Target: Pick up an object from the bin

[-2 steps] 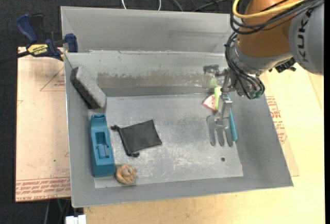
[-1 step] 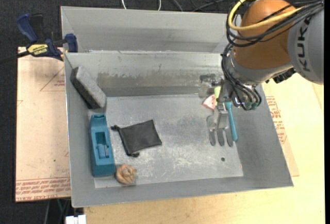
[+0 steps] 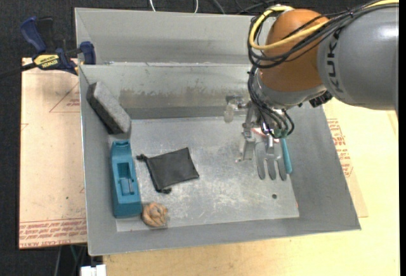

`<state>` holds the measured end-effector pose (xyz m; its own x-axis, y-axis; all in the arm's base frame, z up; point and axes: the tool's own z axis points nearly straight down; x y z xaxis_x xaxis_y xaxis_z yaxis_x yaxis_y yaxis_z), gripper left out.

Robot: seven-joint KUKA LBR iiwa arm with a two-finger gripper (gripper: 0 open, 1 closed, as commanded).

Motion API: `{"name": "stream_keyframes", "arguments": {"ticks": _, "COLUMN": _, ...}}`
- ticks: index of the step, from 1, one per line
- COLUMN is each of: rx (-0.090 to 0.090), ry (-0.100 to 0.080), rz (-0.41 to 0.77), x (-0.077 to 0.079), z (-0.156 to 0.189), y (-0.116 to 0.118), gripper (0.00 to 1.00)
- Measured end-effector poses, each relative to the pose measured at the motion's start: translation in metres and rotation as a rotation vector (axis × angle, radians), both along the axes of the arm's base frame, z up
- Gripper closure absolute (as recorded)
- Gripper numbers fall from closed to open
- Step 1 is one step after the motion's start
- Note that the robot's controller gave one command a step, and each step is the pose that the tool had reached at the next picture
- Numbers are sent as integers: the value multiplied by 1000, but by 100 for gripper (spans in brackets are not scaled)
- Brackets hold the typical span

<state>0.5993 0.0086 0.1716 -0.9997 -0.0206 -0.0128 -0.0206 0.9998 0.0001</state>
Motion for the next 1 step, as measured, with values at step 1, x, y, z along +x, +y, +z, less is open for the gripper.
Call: {"name": "stream_keyframes", "arguments": {"ticks": 1, "rx": 0, "ry": -5, "rz": -41, "x": 22, "z": -75, "y": 20, "gripper": 0}}
